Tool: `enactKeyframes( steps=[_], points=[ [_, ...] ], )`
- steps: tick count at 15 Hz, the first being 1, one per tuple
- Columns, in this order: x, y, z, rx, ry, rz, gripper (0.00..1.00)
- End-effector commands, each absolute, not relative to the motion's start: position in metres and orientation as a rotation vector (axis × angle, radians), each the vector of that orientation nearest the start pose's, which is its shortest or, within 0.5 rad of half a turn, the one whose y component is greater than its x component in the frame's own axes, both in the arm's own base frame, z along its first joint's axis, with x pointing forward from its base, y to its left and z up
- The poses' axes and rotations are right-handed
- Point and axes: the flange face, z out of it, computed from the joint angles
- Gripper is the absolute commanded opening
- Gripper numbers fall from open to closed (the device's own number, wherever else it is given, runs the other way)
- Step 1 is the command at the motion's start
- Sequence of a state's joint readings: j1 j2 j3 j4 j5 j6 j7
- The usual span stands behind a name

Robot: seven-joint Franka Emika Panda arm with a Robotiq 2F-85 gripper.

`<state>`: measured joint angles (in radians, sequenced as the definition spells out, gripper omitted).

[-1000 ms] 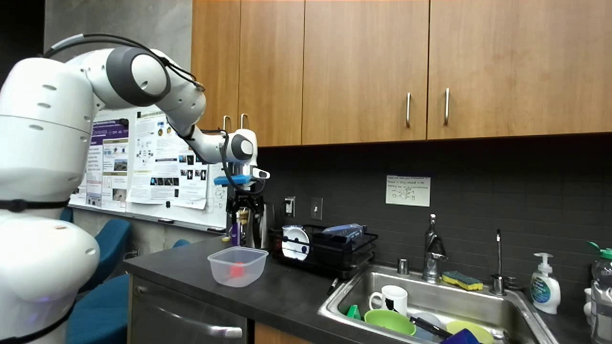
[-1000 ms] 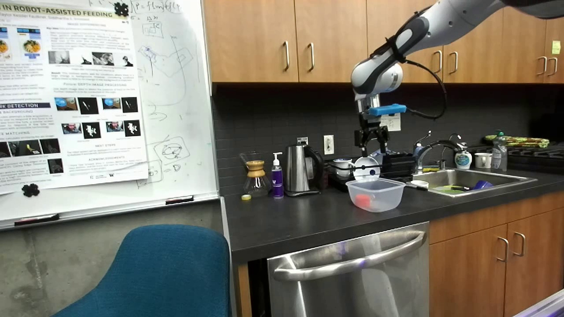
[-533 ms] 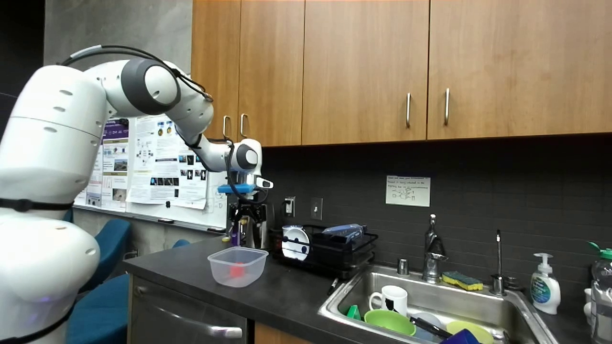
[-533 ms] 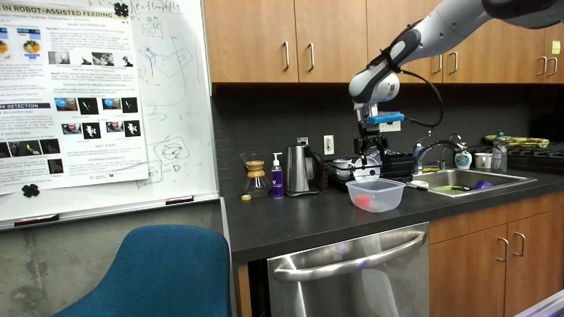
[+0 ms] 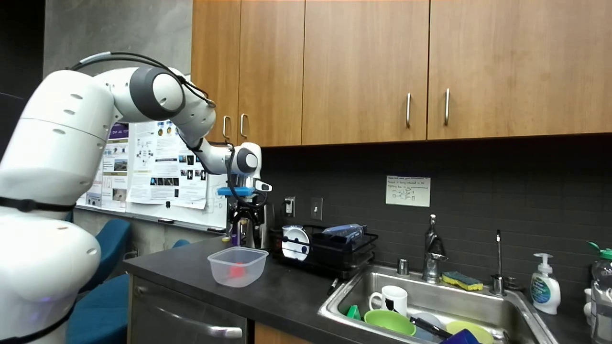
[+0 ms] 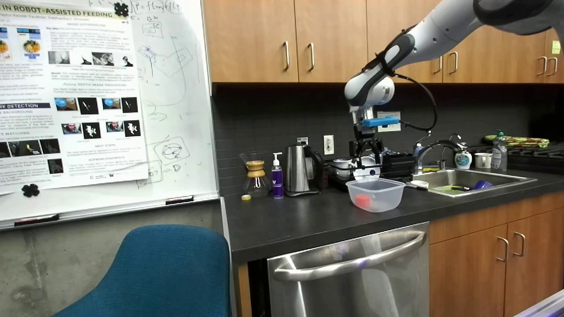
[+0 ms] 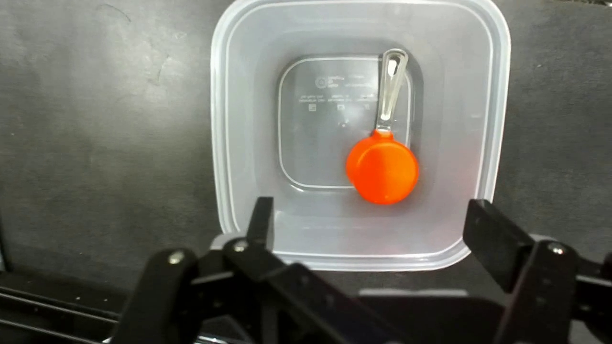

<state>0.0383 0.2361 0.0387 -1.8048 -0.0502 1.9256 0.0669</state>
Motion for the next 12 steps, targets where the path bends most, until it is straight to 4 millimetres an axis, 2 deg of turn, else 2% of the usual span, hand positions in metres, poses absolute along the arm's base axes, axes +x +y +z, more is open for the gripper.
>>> enactKeyframes(
  steps=[1,7,12],
  points=[
    [0.608,0.056,0.401,-3.164,-0.045,0.189,1.00],
    [0.604,0.069,0.390,-3.127,-0.051,0.215,1.00],
    [0.601,0.068,0.382,-3.108,-0.045,0.245,1.00]
  ],
)
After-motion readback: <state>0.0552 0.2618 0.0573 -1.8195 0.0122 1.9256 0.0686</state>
